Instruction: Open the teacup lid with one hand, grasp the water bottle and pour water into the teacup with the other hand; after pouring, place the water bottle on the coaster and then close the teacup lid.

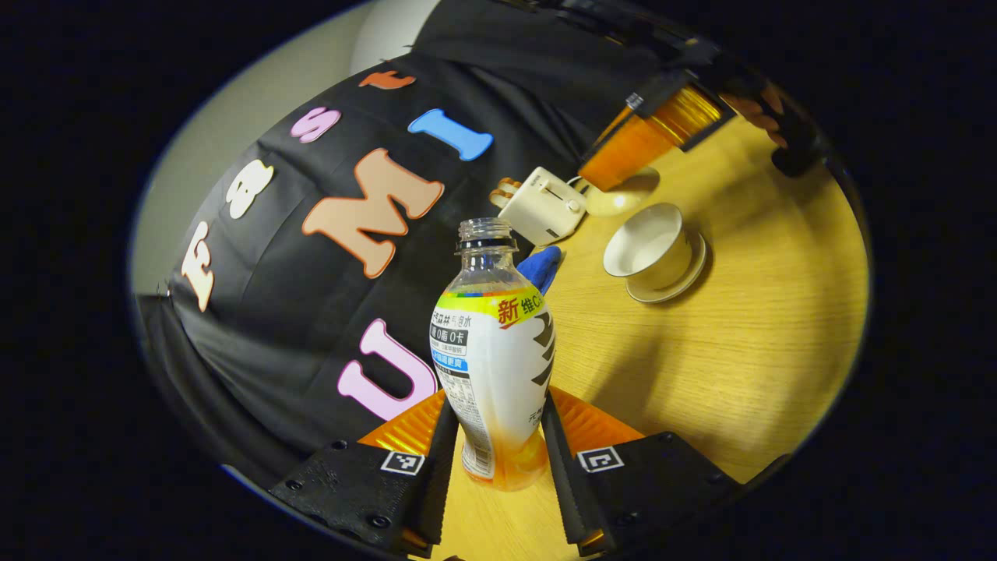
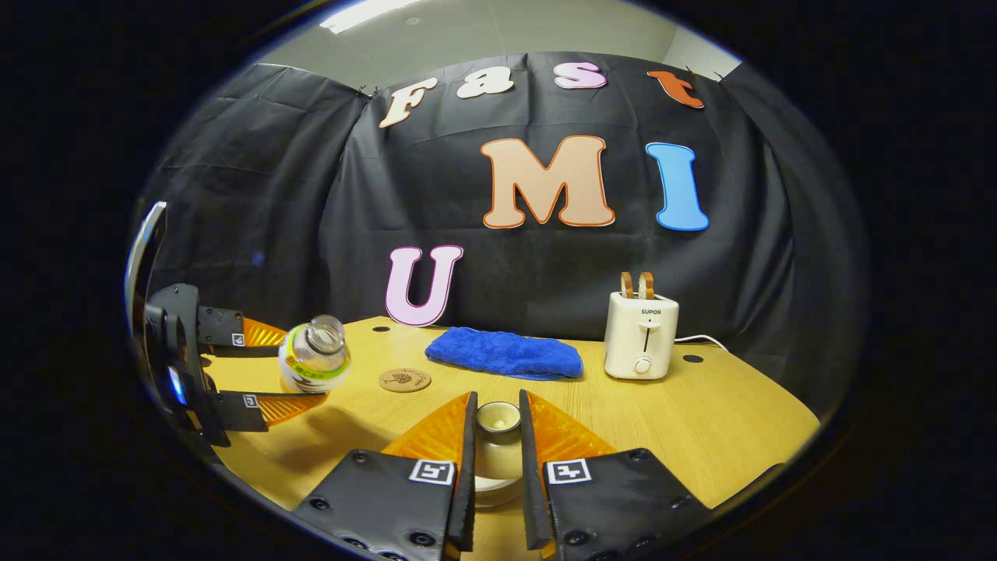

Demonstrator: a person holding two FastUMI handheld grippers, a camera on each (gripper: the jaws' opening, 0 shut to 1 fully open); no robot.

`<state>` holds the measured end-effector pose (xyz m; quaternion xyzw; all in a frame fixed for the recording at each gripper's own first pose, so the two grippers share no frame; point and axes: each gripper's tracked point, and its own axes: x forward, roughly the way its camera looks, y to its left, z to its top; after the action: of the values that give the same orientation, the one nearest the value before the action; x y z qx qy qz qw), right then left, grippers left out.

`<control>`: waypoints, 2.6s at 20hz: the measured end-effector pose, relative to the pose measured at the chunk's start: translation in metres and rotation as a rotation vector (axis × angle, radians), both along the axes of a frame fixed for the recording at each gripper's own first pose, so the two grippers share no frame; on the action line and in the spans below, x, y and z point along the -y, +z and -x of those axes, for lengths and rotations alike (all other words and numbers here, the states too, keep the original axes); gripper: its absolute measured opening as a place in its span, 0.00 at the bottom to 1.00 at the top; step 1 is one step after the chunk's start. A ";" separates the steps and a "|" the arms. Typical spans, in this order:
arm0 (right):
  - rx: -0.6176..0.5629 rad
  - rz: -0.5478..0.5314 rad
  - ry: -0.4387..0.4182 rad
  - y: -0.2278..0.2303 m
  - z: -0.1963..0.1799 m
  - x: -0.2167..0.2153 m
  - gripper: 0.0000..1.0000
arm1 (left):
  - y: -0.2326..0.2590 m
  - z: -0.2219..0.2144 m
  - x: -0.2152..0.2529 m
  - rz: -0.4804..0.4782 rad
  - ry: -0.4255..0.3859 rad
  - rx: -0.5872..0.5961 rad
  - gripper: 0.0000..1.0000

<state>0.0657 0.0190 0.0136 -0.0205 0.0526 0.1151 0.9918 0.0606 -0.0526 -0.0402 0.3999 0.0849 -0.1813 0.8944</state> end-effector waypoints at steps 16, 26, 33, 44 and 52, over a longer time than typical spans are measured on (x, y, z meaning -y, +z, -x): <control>-0.105 -0.005 -0.010 -0.043 -0.013 -0.018 0.29 | 0.012 0.007 -0.014 0.418 0.189 -0.032 0.57; -0.152 -0.044 -0.002 -0.047 -0.011 -0.016 0.29 | 0.007 -0.004 -0.005 0.487 0.190 -0.064 0.57; -0.146 -0.032 0.005 -0.045 -0.005 -0.016 0.71 | 0.007 -0.022 0.001 0.519 0.183 -0.085 0.58; -0.056 -0.100 -0.067 -0.004 -0.006 0.027 0.92 | 0.006 -0.063 -0.002 0.668 0.229 -0.115 0.58; -0.040 -0.124 -0.130 0.003 -0.006 0.060 0.96 | 0.017 -0.110 -0.014 0.799 0.278 -0.068 0.58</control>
<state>0.0721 -0.0410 0.0165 0.0466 0.0666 0.0539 0.9952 0.1707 -0.0390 -0.0234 0.0001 0.0905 -0.0904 0.9918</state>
